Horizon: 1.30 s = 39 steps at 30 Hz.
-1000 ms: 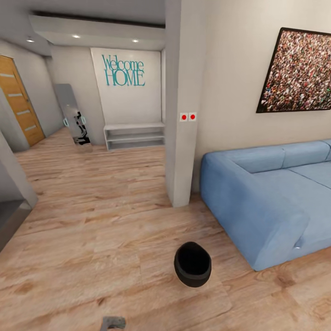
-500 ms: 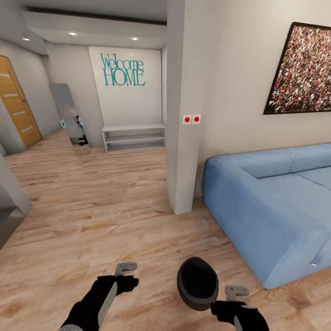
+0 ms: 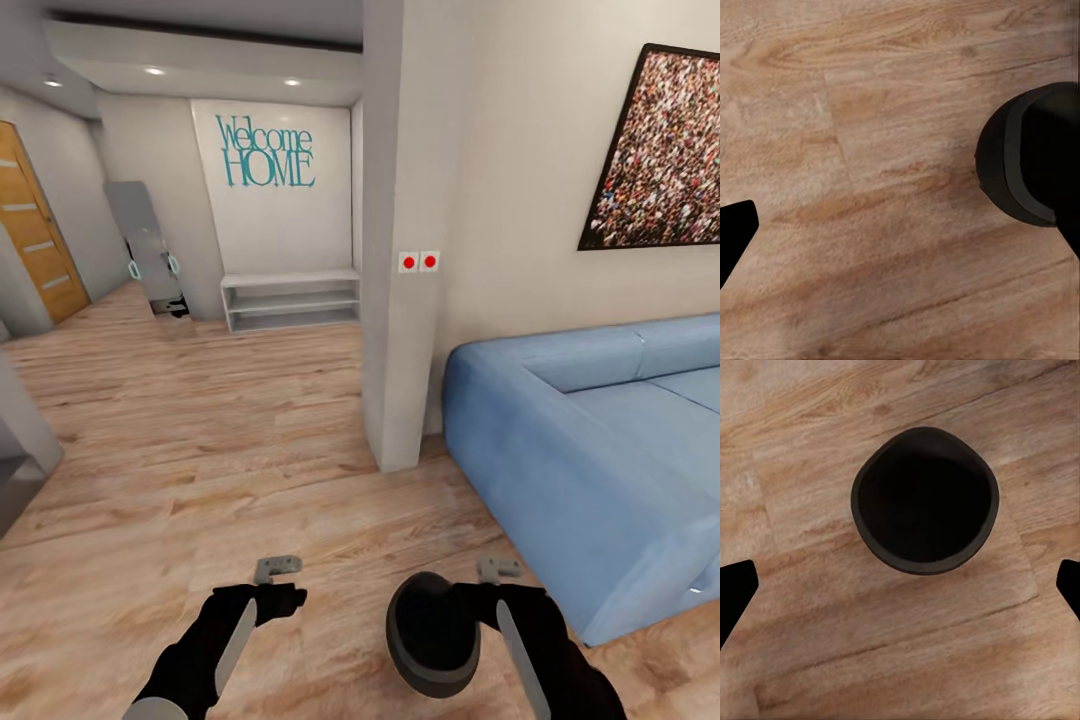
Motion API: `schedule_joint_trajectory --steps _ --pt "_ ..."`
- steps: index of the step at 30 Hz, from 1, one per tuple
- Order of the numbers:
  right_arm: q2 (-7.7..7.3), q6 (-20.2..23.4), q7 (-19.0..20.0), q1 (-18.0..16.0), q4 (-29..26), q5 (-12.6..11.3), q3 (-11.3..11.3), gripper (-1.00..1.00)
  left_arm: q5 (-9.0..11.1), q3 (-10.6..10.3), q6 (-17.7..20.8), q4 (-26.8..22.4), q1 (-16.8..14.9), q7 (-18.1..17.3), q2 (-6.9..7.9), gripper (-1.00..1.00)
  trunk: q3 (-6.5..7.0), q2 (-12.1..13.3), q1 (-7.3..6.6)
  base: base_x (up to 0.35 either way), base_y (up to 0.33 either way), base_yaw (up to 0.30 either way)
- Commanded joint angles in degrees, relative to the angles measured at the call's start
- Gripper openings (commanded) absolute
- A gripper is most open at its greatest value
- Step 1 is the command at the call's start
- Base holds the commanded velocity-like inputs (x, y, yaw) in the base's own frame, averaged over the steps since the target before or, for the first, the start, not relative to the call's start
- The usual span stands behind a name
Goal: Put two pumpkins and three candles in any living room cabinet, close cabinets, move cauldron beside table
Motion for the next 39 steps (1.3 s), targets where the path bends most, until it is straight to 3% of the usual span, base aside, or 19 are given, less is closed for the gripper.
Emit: schedule_joint_trajectory --steps 1,6,15,30,39 --pt "0.00 0.22 -0.34 -0.08 -0.03 -0.58 -0.02 1.00 0.63 -0.06 0.84 -0.12 -0.03 0.14 -0.01 1.00 -0.06 -0.03 0.00 0.046 0.000 0.000" --pt "-0.07 0.33 -0.26 -0.25 -0.13 -0.64 0.00 1.00 1.07 -0.17 3.17 -1.33 -0.06 0.38 -0.77 1.00 -0.06 -0.03 0.00 0.222 -0.103 0.000" --pt "-0.14 0.27 0.19 -0.26 -0.26 -0.74 0.03 1.00 1.13 -0.19 3.35 -1.69 -0.07 0.31 -1.02 1.00 -0.06 -0.03 0.00 0.196 -0.237 0.000" --pt "-0.14 0.26 0.15 -0.26 -0.66 -0.66 0.24 1.00 1.06 -0.19 3.35 -1.87 -0.08 0.18 -1.48 1.00 -0.06 -0.03 0.00 0.010 -0.273 0.000" --pt "-0.07 0.26 0.13 -0.26 -0.94 -0.60 0.32 1.00 1.10 -0.19 3.35 -1.87 -0.08 0.18 -1.50 1.00 -0.06 -0.03 0.00 0.187 -0.061 0.000"
